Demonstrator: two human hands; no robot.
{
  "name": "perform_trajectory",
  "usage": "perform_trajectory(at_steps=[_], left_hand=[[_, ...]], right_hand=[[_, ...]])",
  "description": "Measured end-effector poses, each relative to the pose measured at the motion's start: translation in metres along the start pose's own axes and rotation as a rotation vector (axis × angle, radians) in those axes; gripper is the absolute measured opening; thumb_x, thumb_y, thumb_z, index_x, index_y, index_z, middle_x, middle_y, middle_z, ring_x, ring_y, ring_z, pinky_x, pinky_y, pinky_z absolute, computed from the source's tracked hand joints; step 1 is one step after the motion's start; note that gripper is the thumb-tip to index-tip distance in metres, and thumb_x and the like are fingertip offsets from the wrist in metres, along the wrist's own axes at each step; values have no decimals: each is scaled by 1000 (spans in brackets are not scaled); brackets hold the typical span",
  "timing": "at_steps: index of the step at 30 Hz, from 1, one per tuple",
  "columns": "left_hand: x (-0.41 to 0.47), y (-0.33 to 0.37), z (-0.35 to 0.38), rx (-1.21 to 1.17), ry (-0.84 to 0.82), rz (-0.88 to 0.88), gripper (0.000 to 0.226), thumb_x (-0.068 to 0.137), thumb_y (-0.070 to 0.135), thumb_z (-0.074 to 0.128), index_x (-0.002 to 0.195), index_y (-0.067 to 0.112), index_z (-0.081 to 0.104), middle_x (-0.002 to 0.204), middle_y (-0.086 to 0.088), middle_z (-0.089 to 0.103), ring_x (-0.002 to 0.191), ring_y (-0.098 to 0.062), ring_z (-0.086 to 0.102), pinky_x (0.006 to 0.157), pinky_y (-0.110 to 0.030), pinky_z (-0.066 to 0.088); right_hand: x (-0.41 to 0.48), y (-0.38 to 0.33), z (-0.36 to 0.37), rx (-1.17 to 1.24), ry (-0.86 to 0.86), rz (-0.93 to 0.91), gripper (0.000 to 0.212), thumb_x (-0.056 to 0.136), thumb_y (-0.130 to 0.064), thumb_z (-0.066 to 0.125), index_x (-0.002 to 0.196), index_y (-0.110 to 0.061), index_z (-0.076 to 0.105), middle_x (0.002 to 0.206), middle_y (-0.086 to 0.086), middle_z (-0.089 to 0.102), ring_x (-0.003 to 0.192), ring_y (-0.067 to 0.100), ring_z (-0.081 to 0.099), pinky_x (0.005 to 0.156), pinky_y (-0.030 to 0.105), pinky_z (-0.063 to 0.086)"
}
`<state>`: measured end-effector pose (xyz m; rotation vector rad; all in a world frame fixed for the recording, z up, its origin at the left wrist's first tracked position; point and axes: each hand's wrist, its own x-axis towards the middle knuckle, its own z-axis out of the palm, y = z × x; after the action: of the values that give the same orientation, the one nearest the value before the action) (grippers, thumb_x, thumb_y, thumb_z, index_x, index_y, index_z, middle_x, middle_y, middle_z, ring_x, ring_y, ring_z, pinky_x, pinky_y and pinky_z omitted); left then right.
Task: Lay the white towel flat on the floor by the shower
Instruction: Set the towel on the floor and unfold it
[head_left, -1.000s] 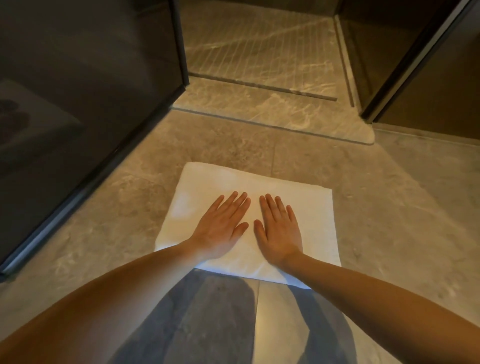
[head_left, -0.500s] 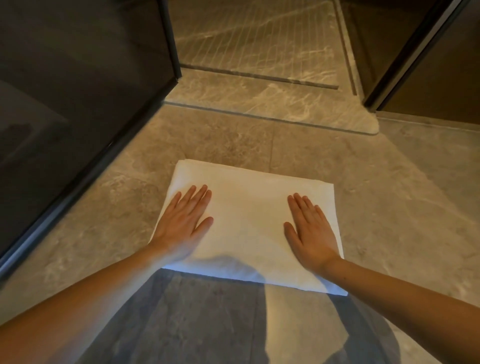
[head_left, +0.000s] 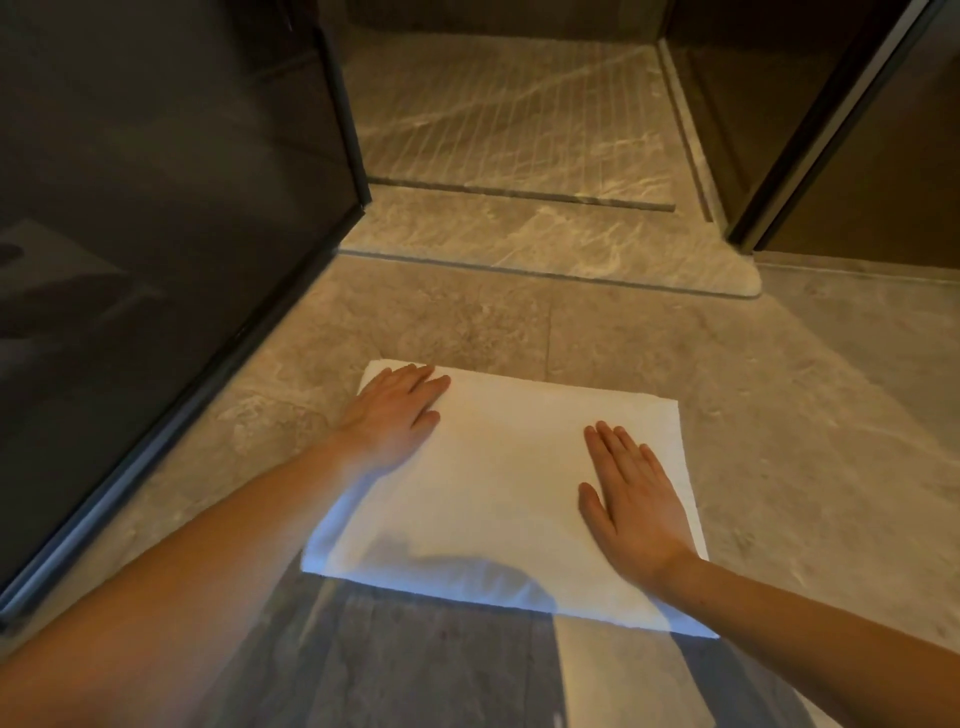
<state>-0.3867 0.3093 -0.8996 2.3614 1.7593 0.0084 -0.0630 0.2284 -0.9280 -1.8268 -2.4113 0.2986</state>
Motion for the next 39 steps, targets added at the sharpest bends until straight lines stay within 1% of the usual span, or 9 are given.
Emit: perform_trajectory(at_steps=[5,10,18,23,26,30,33,36,39], left_hand=[[26,1,-20,13,-61,24,51,94,35,54,142,21,44,139,-6,49,127,-28,44,102,-33,33],[30,2,-27,-133,-39,-46,54,84,32,70,133,20,53,124,-8,54,119,-29,46,97,-38,39],[33,-9,-27,-76,-128,-84,56,85,50,61,136,29,49,134,-1,48,128,-26,37,109,-45,23],[32,-11,-28,-196,3,-93,55,75,46,75,124,29,59,111,1,52,111,-24,39,93,-38,33],[31,-9,-30,-234,-8,-110,44,74,41,77,115,28,64,102,1,49,109,-24,38,90,-38,36],[27,-7,-29,-367,80,-140,26,75,27,79,98,23,66,102,-2,52,112,-26,38,98,-41,35],[21,-5,-30,-401,140,-84,14,78,21,75,87,21,65,95,0,66,104,-25,55,104,-39,28],[9,-2,-29,-312,198,-1,11,82,21,72,89,19,64,95,1,70,98,-20,61,115,-41,9],[-1,-1,-28,-249,270,51,11,83,20,72,93,17,68,92,-1,71,95,-20,63,117,-40,8]], right_hand=[[1,-1,-1,1,1,6,66,97,-50,14,156,-22,2,164,-5,3,150,9,-6,122,30,-3],[1,-1,1,3,2,10,68,95,-53,8,156,-23,1,164,-6,1,149,8,-8,122,31,-2],[0,-2,0,3,1,15,67,96,-53,9,156,-24,1,164,-6,2,149,7,-8,122,30,-3],[0,-2,1,2,7,21,66,96,-52,11,156,-25,2,164,-6,3,149,7,-6,122,31,-2],[0,-2,1,12,6,22,66,96,-52,12,156,-25,3,164,-7,4,150,7,-6,123,31,-1],[0,-1,2,3,8,23,66,97,-52,12,156,-26,2,164,-7,2,149,7,-6,123,31,-1],[0,-1,1,14,10,23,66,97,-51,15,156,-25,5,164,-6,5,150,8,-4,123,32,1],[0,-2,-1,16,11,23,64,98,-48,21,156,-24,7,164,-5,7,150,9,-2,123,31,0],[0,-3,-3,-4,9,22,65,98,-48,21,156,-24,6,164,-5,6,150,9,-2,122,30,-2]])
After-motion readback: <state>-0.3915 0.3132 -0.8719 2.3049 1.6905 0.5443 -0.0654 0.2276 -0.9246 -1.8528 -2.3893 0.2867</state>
